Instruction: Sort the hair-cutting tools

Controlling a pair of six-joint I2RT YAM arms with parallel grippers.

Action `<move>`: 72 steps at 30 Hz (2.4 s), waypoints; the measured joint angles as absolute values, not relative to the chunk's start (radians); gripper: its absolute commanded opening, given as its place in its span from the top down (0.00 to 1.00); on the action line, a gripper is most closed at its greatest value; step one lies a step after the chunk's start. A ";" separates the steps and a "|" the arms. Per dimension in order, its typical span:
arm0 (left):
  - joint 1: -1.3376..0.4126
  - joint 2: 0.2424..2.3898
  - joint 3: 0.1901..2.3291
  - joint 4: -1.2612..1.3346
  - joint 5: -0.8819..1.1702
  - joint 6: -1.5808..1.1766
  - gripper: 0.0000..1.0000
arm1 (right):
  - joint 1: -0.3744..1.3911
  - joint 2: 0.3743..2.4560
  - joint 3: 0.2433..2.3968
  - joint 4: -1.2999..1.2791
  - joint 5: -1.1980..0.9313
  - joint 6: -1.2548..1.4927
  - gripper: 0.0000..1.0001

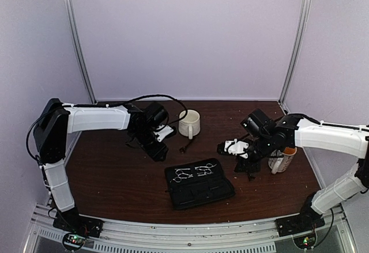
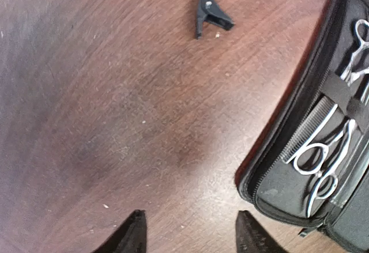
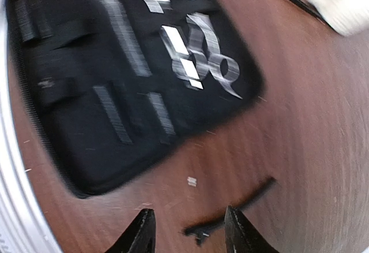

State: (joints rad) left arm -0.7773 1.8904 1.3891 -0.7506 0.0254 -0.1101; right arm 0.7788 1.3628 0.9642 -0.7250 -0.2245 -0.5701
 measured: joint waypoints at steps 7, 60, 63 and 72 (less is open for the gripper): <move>-0.757 1.892 1.374 -0.671 0.107 -0.139 0.48 | 0.632 1.489 1.038 -0.709 -0.139 -0.464 0.60; -1.075 1.697 1.171 -0.542 0.280 0.000 0.88 | 0.592 1.629 0.933 -0.800 -0.134 -0.641 1.00; -1.104 1.707 1.174 -0.573 0.287 0.057 0.91 | 0.592 1.607 0.933 -0.818 -0.132 -0.649 1.00; -1.128 1.753 1.235 -0.657 0.326 0.181 0.94 | 0.592 1.416 0.978 -0.928 -0.125 -0.691 1.00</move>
